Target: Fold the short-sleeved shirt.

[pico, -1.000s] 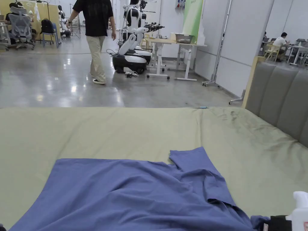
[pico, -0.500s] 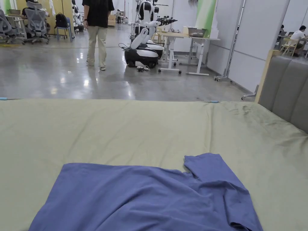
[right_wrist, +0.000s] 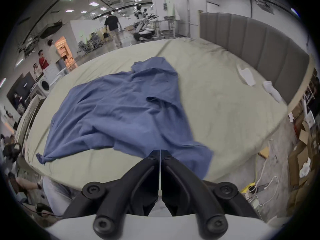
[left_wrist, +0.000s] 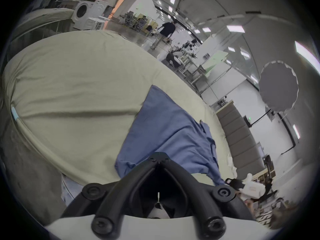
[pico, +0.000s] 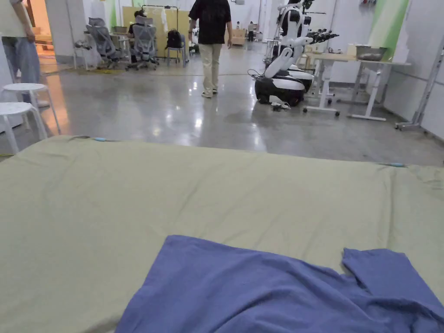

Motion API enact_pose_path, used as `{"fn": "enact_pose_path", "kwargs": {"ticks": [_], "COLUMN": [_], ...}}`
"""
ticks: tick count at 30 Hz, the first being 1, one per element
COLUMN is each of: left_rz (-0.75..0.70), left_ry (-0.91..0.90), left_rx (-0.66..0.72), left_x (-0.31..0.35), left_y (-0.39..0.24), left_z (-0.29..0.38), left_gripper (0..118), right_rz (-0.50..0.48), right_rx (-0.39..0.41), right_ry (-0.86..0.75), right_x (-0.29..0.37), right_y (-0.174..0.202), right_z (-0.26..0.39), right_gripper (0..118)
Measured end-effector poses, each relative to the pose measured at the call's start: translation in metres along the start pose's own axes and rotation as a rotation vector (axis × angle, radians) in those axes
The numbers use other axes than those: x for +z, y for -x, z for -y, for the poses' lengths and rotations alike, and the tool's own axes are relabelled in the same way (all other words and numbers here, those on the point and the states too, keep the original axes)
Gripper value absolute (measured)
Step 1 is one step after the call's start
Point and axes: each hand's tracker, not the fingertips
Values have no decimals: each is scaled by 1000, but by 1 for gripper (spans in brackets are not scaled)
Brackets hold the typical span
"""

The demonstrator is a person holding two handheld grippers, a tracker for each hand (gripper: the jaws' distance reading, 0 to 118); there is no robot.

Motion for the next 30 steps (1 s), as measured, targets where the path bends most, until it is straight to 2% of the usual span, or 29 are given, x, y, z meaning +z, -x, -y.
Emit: {"fn": "enact_pose_path", "kwargs": {"ticks": [2,4,6,11,13,14,16,18,22,27,29,30], "left_rz": [9,26,20,35,-30,-61,-113,-173,-230,-265,-292,-314], "left_ry": [84,78,94,45,53,49,39,105,206,328,398,346], "left_rx": [-28,-161,-232,-305,-324,-342,-359,-332,-299,-309,-351,-428], "left_x": [-11,-28,-57,-173,-229,-257,-300,-342,-405,-448,-459,-455], "left_y": [-13,-30,-45,-66,-74,-72,-73,-69,-60,-53,-52,-56], "left_z": [-12,-26,-49,-125,-154,-168,-185,-201,-216,-204,-188,-181], "left_gripper": [0,0,0,0,1,15,56,78,79,79,79,79], "right_rz": [-77,-139,-174,-236,-256,-269,-281,-283,-222,-174,-163,-155], "right_rx": [-33,-57,-68,-103,-131,-136,-141,-139,-116,-114,-116,-116], "right_ry": [19,40,35,45,47,48,47,41,28,30,29,27], "right_x": [-9,-13,-17,-27,-35,-38,-42,-43,-41,-42,-42,-42], "right_y": [8,16,22,34,38,39,39,39,38,29,25,23], "right_z": [-1,-5,-9,-23,-30,-35,-41,-49,-63,-72,-76,-78], "right_gripper": [4,4,4,4,4,4,4,4,4,4,4,4]}}
